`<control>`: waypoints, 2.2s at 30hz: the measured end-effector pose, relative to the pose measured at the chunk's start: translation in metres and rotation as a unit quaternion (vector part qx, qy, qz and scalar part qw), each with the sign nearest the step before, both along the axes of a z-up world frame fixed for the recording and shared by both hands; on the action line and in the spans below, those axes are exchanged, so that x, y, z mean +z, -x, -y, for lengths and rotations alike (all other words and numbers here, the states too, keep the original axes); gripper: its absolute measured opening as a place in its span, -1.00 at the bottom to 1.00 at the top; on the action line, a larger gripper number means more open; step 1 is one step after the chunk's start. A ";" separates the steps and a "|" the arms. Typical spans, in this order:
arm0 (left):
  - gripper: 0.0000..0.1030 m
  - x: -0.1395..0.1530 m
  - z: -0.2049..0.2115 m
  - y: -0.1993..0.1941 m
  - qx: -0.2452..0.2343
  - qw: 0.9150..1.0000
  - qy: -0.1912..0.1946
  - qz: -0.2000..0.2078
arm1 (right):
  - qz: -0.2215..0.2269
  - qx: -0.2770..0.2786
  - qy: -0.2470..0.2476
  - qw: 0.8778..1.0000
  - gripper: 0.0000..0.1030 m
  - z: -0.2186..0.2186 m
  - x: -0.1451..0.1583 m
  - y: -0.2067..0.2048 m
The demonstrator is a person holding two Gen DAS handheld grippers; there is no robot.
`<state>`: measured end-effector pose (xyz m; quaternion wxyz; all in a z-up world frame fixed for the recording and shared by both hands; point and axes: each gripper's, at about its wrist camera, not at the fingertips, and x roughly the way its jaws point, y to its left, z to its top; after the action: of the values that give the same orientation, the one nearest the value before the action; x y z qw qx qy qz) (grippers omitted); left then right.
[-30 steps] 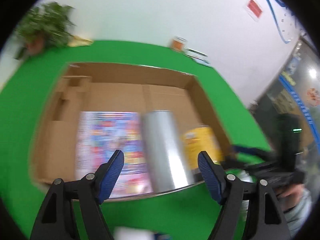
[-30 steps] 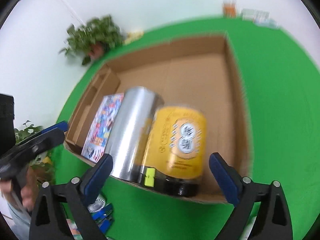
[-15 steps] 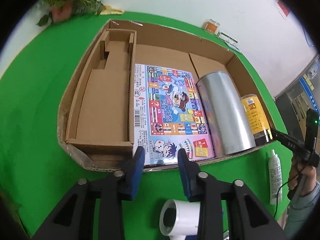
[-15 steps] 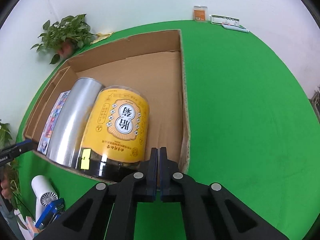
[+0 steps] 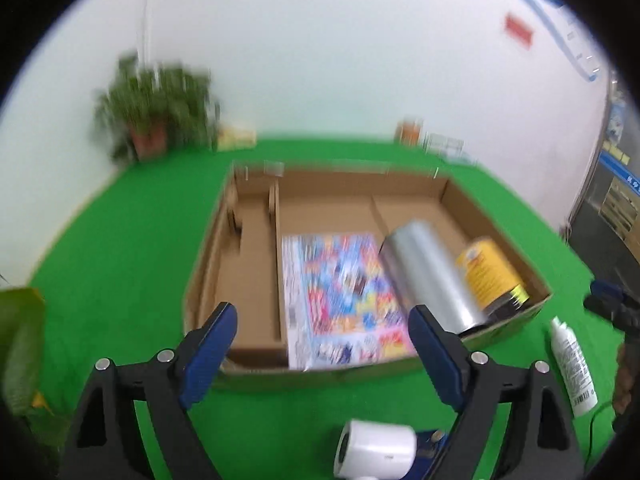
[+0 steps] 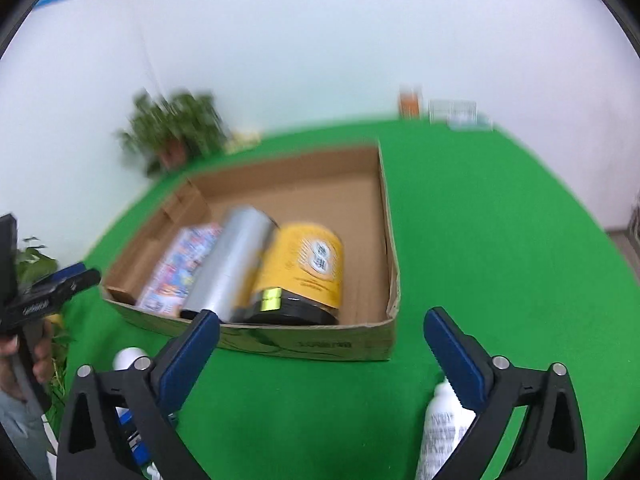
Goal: Organize rigid objects
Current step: 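Move both grippers toward the white spray bottle on the floor, then grasp the white spray bottle with both grippers and lift it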
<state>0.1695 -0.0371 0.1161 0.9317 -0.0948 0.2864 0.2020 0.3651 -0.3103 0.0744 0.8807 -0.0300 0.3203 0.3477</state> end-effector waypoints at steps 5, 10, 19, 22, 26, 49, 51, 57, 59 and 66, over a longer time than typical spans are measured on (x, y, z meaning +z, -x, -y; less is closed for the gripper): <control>0.71 0.011 0.031 0.002 -0.052 0.997 0.058 -0.023 | 0.018 -0.053 0.053 0.997 0.97 0.043 -0.021 0.030; 0.72 0.008 0.082 -0.005 -0.139 0.983 0.118 -0.030 | -0.084 -0.100 0.109 0.985 0.62 0.089 -0.070 0.020; 0.72 -0.015 0.157 -0.071 -0.266 0.923 0.261 -0.097 | -0.127 -0.086 0.116 0.981 -0.19 0.104 -0.107 0.026; 0.72 -0.022 0.173 -0.090 -0.290 0.909 0.273 -0.125 | -0.090 -0.094 0.159 0.979 -0.19 0.111 -0.106 0.036; 0.72 -0.039 0.187 -0.111 -0.310 0.890 0.294 -0.163 | -0.041 -0.054 0.195 0.979 0.02 0.105 -0.102 0.063; -0.10 -0.086 0.168 -0.125 -0.253 0.886 0.306 -0.239 | -0.193 0.038 0.049 0.979 -0.09 0.037 -0.120 0.069; -0.13 -0.071 0.172 -0.124 -0.264 0.892 0.296 -0.218 | -0.171 0.030 0.053 0.983 -0.10 0.037 -0.111 0.065; -0.17 -0.012 0.177 -0.129 -0.300 0.906 0.253 -0.157 | -0.119 0.010 0.043 0.992 -0.13 0.041 -0.078 0.055; -0.17 0.005 0.171 -0.135 -0.303 0.911 0.242 -0.138 | -0.096 0.008 0.040 0.995 -0.13 0.037 -0.061 0.047; -0.17 0.044 0.141 -0.163 -0.299 0.922 0.231 -0.086 | -0.040 0.022 0.045 0.998 -0.13 -0.001 -0.012 0.012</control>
<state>0.3326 -0.1784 0.1606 0.8728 -0.1993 0.4195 -0.1502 0.3528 -0.3096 0.0624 0.8573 -0.0623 0.3697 0.3529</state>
